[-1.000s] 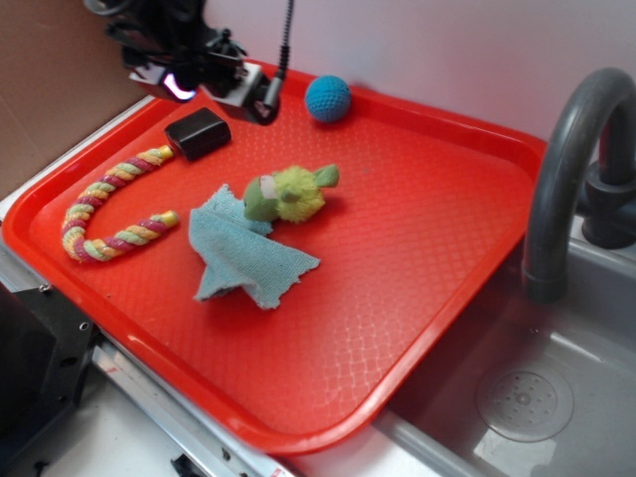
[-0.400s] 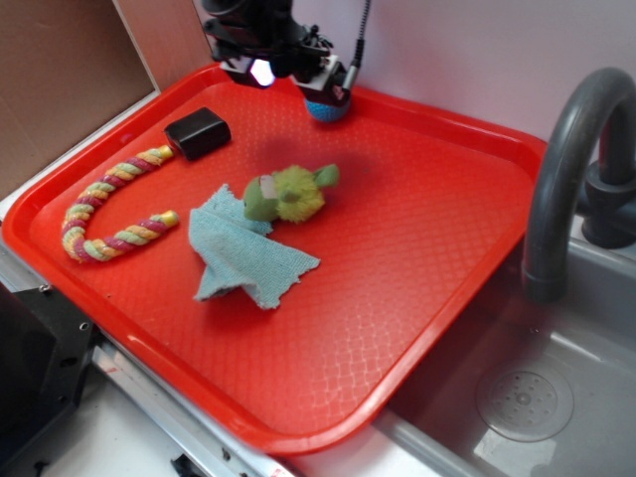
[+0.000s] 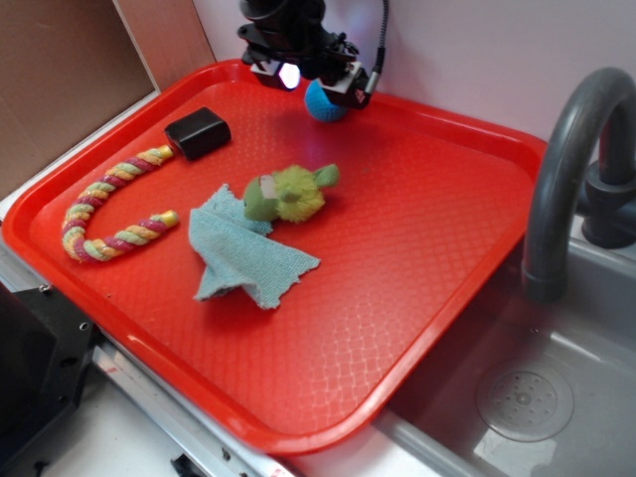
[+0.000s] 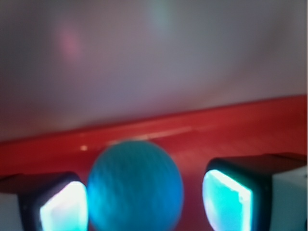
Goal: Grab the blue ball.
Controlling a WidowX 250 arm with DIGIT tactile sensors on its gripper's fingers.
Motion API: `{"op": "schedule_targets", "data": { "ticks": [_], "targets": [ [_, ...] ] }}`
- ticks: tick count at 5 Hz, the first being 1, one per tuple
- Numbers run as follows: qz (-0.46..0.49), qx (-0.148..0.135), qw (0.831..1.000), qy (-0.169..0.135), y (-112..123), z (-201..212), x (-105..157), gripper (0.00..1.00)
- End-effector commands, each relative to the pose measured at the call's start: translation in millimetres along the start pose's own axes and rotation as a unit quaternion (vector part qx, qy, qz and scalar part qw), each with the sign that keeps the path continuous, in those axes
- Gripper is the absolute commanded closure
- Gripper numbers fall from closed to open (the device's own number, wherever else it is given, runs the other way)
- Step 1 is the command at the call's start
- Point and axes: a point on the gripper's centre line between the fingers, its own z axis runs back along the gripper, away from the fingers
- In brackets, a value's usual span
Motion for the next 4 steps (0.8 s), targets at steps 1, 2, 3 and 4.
{"op": "schedule_targets", "data": {
  "ticks": [1,2,3,4],
  "targets": [
    [-0.035,-0.045,0.998,-0.008,4,-20,26,0.77],
    [-0.029,-0.036,0.999,-0.013,4,-13,24,1.0],
    [-0.027,-0.041,0.999,-0.011,5,0,23,1.0],
    [-0.034,-0.014,0.999,0.03,1,31,18,1.0]
  ]
}}
